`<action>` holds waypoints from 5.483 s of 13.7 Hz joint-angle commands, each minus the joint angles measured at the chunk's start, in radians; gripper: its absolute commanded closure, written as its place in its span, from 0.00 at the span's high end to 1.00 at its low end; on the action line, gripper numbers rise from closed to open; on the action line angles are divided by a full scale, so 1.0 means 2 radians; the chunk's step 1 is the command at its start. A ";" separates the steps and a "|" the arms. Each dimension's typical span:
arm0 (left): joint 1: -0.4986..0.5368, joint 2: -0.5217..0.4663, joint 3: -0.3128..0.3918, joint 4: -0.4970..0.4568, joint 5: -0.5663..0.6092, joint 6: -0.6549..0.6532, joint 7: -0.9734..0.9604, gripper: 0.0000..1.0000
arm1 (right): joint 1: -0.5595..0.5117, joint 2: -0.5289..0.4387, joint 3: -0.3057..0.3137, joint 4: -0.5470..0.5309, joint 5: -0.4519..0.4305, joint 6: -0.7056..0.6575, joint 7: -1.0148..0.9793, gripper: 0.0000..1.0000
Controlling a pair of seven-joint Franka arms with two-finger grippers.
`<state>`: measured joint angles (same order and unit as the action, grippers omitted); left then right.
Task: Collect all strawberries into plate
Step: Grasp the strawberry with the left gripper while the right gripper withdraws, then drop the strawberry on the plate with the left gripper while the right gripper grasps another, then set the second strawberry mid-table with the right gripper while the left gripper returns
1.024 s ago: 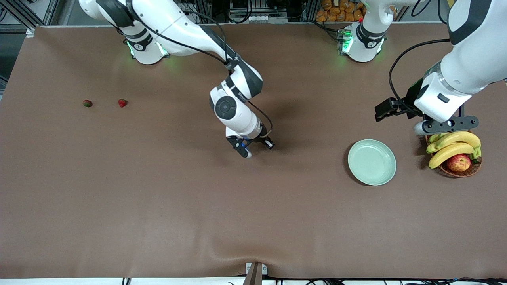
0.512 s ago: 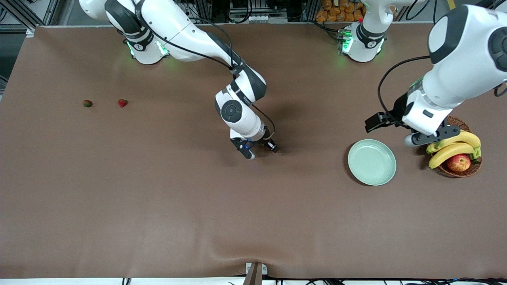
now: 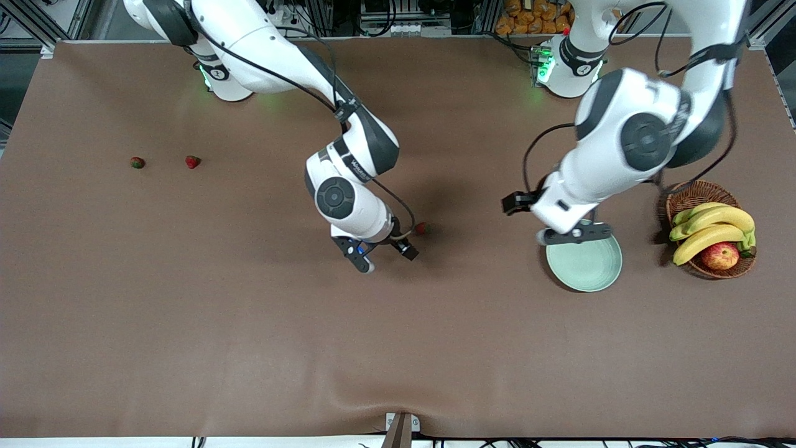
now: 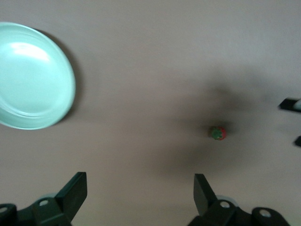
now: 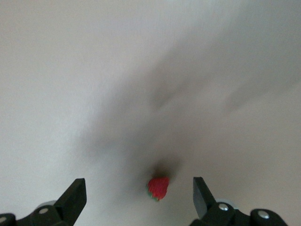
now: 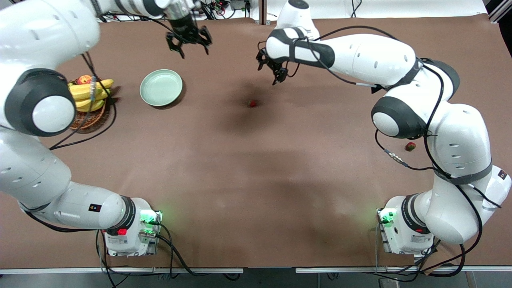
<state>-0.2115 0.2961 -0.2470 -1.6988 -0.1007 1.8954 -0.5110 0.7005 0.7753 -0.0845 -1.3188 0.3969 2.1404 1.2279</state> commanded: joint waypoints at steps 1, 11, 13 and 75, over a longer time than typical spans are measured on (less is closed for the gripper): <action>-0.040 0.029 0.002 0.002 0.000 0.027 -0.053 1.00 | 0.001 -0.020 -0.042 -0.005 0.000 -0.050 -0.076 1.00; -0.153 0.172 0.001 0.014 0.162 0.144 -0.165 1.00 | -0.009 -0.023 -0.198 -0.042 0.000 -0.088 -0.428 1.00; -0.156 0.192 0.000 0.014 0.188 0.169 -0.165 1.00 | -0.008 -0.035 -0.231 -0.063 0.000 -0.088 -0.510 1.00; 0.173 0.115 -0.011 -0.072 0.175 0.174 -0.101 1.00 | -0.407 -0.359 -0.040 -0.716 -0.270 0.203 -0.724 0.00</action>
<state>0.1370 0.5597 -0.2494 -1.8308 0.2618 2.2419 -0.7302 -0.1224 0.0685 -0.1748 -2.7724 -0.1156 2.5429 -0.2548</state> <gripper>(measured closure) 0.000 0.674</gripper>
